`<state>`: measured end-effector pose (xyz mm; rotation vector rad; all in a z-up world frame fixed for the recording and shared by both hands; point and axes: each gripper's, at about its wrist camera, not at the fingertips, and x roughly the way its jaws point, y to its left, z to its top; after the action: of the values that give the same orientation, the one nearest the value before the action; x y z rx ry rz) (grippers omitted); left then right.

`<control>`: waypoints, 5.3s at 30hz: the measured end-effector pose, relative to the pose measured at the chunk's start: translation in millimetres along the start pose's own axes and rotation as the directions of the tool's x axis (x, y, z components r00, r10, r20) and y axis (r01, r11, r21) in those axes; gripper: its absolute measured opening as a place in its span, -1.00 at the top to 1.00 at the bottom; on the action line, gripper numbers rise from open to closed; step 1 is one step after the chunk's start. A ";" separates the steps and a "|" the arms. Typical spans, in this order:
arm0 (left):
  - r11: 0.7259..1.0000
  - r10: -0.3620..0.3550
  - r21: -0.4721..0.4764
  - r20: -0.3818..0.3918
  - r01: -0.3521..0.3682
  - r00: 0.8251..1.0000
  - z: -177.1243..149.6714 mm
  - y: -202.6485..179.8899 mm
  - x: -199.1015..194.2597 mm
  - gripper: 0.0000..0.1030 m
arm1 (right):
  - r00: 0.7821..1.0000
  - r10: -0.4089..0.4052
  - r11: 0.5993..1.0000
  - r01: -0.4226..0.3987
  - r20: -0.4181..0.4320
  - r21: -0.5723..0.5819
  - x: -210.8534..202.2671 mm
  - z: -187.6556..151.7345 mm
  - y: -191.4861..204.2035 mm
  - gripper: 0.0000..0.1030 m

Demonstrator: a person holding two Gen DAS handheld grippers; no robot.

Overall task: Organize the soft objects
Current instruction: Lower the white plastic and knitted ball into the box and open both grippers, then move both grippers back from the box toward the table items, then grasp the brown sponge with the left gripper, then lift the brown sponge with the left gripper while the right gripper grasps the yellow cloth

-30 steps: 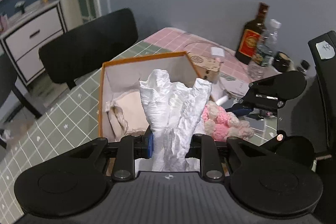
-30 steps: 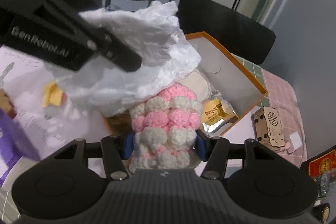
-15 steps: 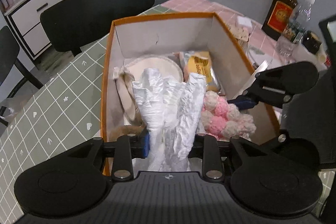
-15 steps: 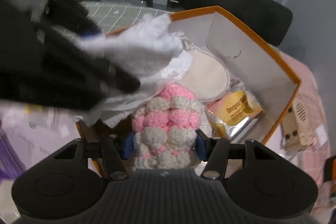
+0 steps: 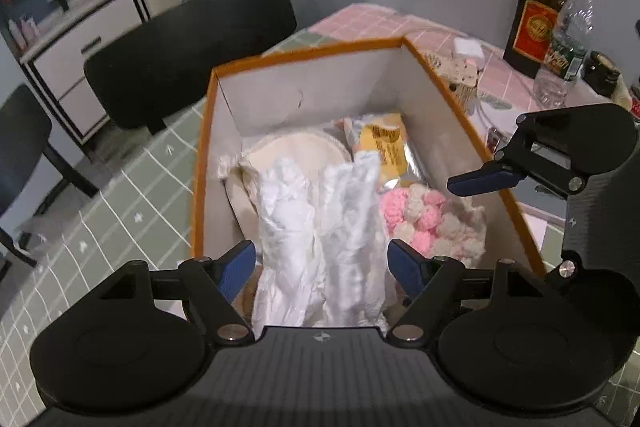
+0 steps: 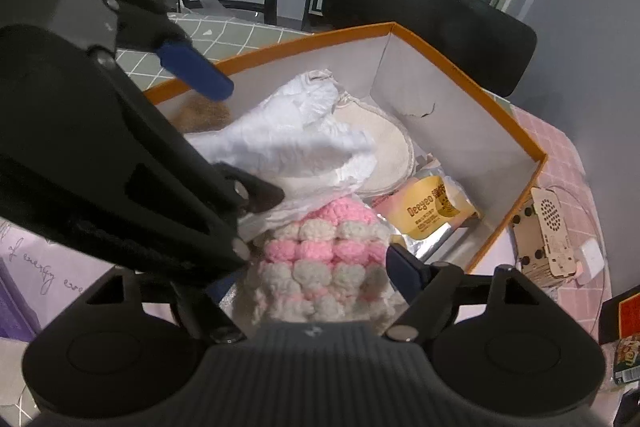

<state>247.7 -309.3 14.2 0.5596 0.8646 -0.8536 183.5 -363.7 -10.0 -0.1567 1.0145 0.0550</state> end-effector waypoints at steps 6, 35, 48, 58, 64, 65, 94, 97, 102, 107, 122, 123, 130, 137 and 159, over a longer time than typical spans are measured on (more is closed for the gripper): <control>0.999 -0.021 -0.040 0.061 0.024 0.998 2.5 5.5 -26.6 -0.71 | 0.999 -0.013 0.999 0.012 0.050 0.034 -26.1 2.8 -7.7 -0.60; 0.998 -0.024 -0.059 0.136 0.032 0.990 -123.5 16.4 -106.2 -0.72 | 0.995 0.054 0.998 -0.052 0.087 -0.022 -68.1 -44.1 62.7 -0.64; 0.994 -0.017 -0.100 0.157 0.033 0.987 -192.9 35.2 -136.6 -0.72 | 0.976 0.170 0.985 -0.169 0.138 -0.021 -84.4 -90.0 107.5 -0.64; 0.985 0.103 -0.155 0.204 -0.072 0.974 -293.3 56.9 -191.2 -0.72 | 0.971 0.216 0.976 -0.212 0.101 -0.045 -86.3 -134.5 124.6 -0.64; 0.985 0.156 -0.096 0.149 -0.143 0.976 -344.0 61.2 -194.7 -0.72 | 0.966 0.244 0.967 -0.234 0.089 -0.104 -86.4 -139.5 140.9 -0.64; 0.986 0.152 -0.090 0.134 -0.141 0.979 -349.4 62.4 -192.8 -0.72 | 0.965 0.246 0.965 -0.236 0.087 -0.111 -86.2 -139.5 142.9 -0.64; 0.820 -0.016 0.569 -0.089 0.063 0.996 -348.3 83.7 -104.6 -0.90 | 0.969 0.247 0.957 -0.244 0.001 -0.156 -74.8 -148.1 151.0 -0.65; 0.804 -0.019 0.588 -0.129 0.092 0.991 -339.2 87.9 -95.8 -0.95 | 0.968 0.251 0.956 -0.250 -0.009 -0.155 -72.6 -148.2 150.8 -0.65; 0.801 -0.058 0.579 -0.183 0.155 0.981 -322.8 96.1 -86.0 -0.96 | 0.968 0.250 0.956 -0.252 -0.033 -0.153 -65.9 -149.3 151.0 -0.65; 0.846 -0.110 0.493 -0.210 0.202 0.971 -311.7 111.4 -75.9 -0.77 | 0.966 0.254 0.955 -0.258 -0.045 -0.148 -62.4 -149.9 151.5 -0.65; 0.970 -0.006 0.240 -0.162 0.045 0.987 -350.6 103.8 -120.6 0.19 | 0.971 0.237 0.960 -0.240 -0.039 -0.148 -60.1 -149.1 150.5 -0.65; 0.971 0.006 0.235 -0.162 0.032 0.987 -359.1 96.6 -123.2 0.18 | 0.972 0.233 0.962 -0.236 -0.036 -0.140 -59.7 -148.6 148.4 -0.65; 0.980 0.069 0.196 -0.121 -0.044 0.990 -399.7 52.3 -151.6 0.17 | 0.976 0.216 0.970 -0.219 -0.034 -0.104 -54.6 -144.9 139.1 -0.65; 0.984 0.124 0.145 -0.121 -0.106 0.985 -424.6 33.1 -168.3 0.17 | 0.977 0.212 0.977 -0.212 0.033 -0.021 -47.7 -95.4 127.5 -0.65; 0.980 0.195 0.041 -0.068 -0.193 0.978 -457.3 14.1 -187.6 0.15 | 0.993 0.112 0.966 -0.101 0.036 -0.239 56.9 56.7 226.7 -0.44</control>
<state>-2.9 107.1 -76.8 0.6970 0.8467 -0.6746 234.3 -132.6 -52.8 -0.3174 0.9650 0.2778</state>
